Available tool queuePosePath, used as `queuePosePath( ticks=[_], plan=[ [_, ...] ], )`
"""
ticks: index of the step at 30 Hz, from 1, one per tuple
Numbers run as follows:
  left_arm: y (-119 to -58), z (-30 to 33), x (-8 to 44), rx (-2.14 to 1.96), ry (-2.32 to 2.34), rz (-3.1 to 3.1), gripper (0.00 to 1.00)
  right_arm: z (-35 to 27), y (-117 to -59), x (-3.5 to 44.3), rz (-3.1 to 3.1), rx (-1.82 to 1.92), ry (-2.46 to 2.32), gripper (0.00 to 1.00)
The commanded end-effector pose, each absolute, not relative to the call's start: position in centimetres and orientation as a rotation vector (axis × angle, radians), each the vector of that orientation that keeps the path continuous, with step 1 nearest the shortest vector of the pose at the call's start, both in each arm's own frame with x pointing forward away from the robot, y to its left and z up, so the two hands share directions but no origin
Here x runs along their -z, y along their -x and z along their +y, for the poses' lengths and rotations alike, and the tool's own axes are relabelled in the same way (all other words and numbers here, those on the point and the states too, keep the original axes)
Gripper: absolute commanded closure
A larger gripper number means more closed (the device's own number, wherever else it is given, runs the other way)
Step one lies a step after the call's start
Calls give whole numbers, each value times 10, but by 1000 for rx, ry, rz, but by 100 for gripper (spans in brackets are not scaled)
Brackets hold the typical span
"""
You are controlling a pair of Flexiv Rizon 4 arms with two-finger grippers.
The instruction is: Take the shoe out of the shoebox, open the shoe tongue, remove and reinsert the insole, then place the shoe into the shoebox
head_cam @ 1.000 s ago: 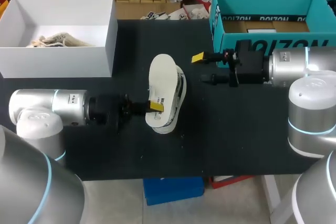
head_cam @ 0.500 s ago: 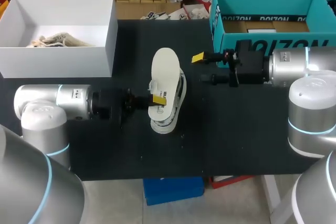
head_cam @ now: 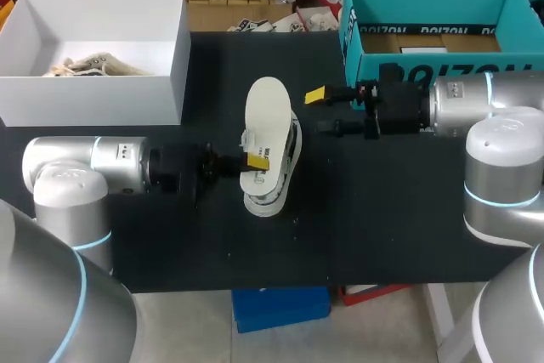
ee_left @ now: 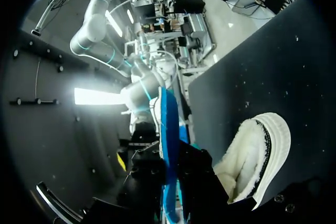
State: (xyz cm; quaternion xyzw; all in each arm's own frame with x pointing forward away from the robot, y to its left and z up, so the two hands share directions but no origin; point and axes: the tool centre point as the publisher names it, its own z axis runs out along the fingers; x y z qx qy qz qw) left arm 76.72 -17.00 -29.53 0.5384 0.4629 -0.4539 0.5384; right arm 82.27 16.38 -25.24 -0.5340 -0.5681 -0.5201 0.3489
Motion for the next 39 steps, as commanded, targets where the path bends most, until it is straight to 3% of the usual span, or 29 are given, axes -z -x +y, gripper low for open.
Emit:
queuePosePath(
  ticks=[1,25,28,30,39],
  plan=[
    [-766,-171,296,1075,-1281,1102,100,179,-833,267,-1482,1314,1299,0],
    [-766,-171,296,1075,-1281,1102,100,220,-833,283,-1465,1223,1255,0],
    [-766,-171,296,1075,-1281,1102,100,223,-833,285,-1460,1219,1257,7],
    [-766,-171,296,1075,-1281,1102,100,224,-833,287,-1456,1217,1258,17],
    [-766,-171,296,1075,-1281,1102,100,230,-835,291,-1448,1209,1254,33]
  ],
)
